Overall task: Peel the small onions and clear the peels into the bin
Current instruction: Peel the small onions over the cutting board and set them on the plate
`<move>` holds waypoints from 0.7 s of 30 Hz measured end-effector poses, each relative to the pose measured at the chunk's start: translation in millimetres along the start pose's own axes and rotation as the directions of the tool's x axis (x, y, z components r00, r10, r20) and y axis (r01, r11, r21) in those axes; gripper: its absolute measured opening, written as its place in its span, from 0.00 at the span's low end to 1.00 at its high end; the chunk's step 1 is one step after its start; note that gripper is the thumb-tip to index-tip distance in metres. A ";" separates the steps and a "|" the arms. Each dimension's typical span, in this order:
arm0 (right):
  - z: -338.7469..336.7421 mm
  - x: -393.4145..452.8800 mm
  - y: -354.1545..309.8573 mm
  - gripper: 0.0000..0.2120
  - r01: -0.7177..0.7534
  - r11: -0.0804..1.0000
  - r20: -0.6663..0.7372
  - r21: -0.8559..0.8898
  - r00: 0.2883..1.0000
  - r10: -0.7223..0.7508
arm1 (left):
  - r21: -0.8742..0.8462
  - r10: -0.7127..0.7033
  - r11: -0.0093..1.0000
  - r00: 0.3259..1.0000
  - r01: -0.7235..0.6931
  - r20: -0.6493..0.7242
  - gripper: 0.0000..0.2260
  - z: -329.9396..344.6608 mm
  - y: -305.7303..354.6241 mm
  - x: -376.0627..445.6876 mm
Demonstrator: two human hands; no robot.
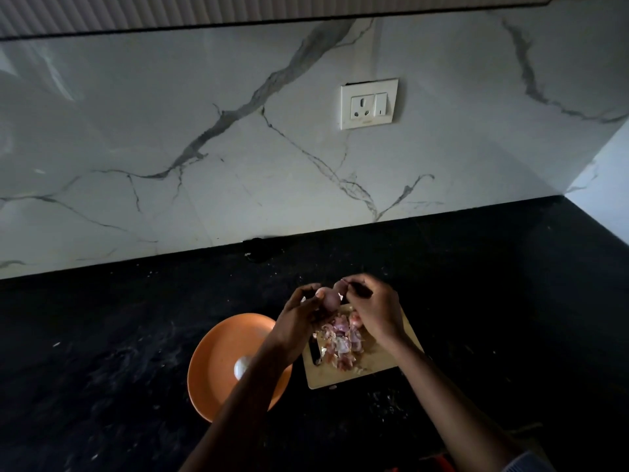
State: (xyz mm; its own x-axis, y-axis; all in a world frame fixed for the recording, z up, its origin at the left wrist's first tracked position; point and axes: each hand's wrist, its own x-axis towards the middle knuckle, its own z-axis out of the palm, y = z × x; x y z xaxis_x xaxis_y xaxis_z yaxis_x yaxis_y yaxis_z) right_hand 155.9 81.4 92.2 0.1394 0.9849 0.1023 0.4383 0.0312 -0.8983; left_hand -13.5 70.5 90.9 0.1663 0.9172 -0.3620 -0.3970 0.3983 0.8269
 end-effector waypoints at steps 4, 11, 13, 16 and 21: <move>2.5 6.1 8.4 0.06 -0.107 0.989 -0.037 0.100 0.993 0.111 | -0.021 0.007 1.000 1.000 -0.006 0.026 0.18 0.9 2.6 -5.4; -12.5 5.3 20.2 0.16 -0.096 0.978 0.232 -0.187 0.963 0.139 | -0.086 0.048 0.995 0.998 -0.045 0.036 0.12 -4.5 11.4 -9.2; -11.1 1.2 9.9 0.15 -0.045 0.993 0.227 -0.110 0.972 0.069 | -0.039 0.038 0.999 0.999 -0.038 0.014 0.10 -4.4 9.9 -6.3; -4.7 0.7 -6.7 0.12 -0.012 0.999 0.251 0.036 0.968 0.002 | 0.006 0.010 1.000 1.000 -0.010 -0.023 0.08 -1.0 9.2 -3.9; 2.0 6.2 -4.0 0.07 0.017 0.998 0.255 -0.053 0.967 -0.003 | 0.075 -0.015 0.997 1.000 0.017 -0.023 0.08 3.4 10.9 -5.7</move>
State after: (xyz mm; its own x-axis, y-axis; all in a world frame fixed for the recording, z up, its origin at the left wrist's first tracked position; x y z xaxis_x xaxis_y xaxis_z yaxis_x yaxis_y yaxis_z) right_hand 153.2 87.7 95.6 -0.0926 0.9957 -0.0074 0.4871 0.0388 -0.8725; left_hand -15.7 69.6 103.4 0.1516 0.9108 -0.3839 -0.3257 0.4127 0.8506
